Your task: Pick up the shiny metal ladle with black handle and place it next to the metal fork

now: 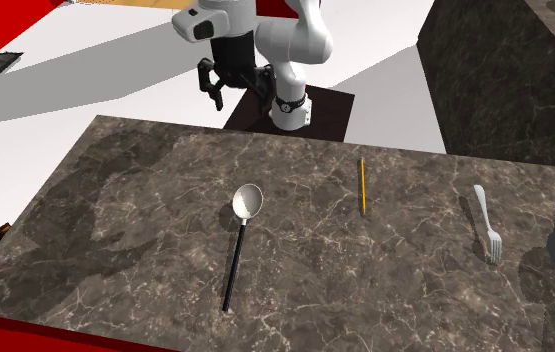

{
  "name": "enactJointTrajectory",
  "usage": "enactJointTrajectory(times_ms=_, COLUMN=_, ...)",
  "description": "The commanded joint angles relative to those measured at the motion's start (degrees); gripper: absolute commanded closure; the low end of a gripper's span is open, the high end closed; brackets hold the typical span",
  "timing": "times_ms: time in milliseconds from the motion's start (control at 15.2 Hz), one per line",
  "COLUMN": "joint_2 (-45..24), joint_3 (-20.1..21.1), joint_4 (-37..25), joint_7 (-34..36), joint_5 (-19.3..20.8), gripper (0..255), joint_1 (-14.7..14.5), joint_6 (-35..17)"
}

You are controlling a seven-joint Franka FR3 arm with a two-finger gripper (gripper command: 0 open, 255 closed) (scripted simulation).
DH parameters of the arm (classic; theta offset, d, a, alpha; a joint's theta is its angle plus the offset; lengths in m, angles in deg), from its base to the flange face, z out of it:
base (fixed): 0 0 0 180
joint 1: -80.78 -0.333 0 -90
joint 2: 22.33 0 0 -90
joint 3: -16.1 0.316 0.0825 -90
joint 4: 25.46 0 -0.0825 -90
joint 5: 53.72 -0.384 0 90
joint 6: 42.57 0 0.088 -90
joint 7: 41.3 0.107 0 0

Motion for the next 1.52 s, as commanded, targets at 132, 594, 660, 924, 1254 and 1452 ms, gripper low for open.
enactJointTrajectory(times_ms=132, joint_2=-8.2, joint_3=0.1, joint_4=-1.6, joint_7=0.0, joint_5=-1.3, gripper=0, joint_1=-0.8, joint_6=-6.4)
enactJointTrajectory(times_ms=594, joint_2=-22.8, joint_3=0.0, joint_4=-6.8, joint_7=-1.1, joint_5=-3.8, gripper=0, joint_1=-2.0, joint_6=-15.1)
enactJointTrajectory(times_ms=660, joint_2=-24.9, joint_3=0.0, joint_4=-7.9, joint_7=-1.3, joint_5=-4.2, gripper=0, joint_1=-2.1, joint_6=-16.1)
enactJointTrajectory(times_ms=924, joint_2=-33.6, joint_3=0.2, joint_4=-12.8, joint_7=-2.2, joint_5=-5.9, gripper=0, joint_1=-2.6, joint_6=-19.5)
enactJointTrajectory(times_ms=1254, joint_2=-44.6, joint_3=0.7, joint_4=-20.6, joint_7=-3.2, joint_5=-7.9, gripper=0, joint_1=-2.8, joint_6=-22.2)
enactJointTrajectory(times_ms=1452, joint_2=-46.5, joint_3=0.9, joint_4=-21.0, joint_7=-3.4, joint_5=-8.2, gripper=0, joint_1=-2.8, joint_6=-23.6)
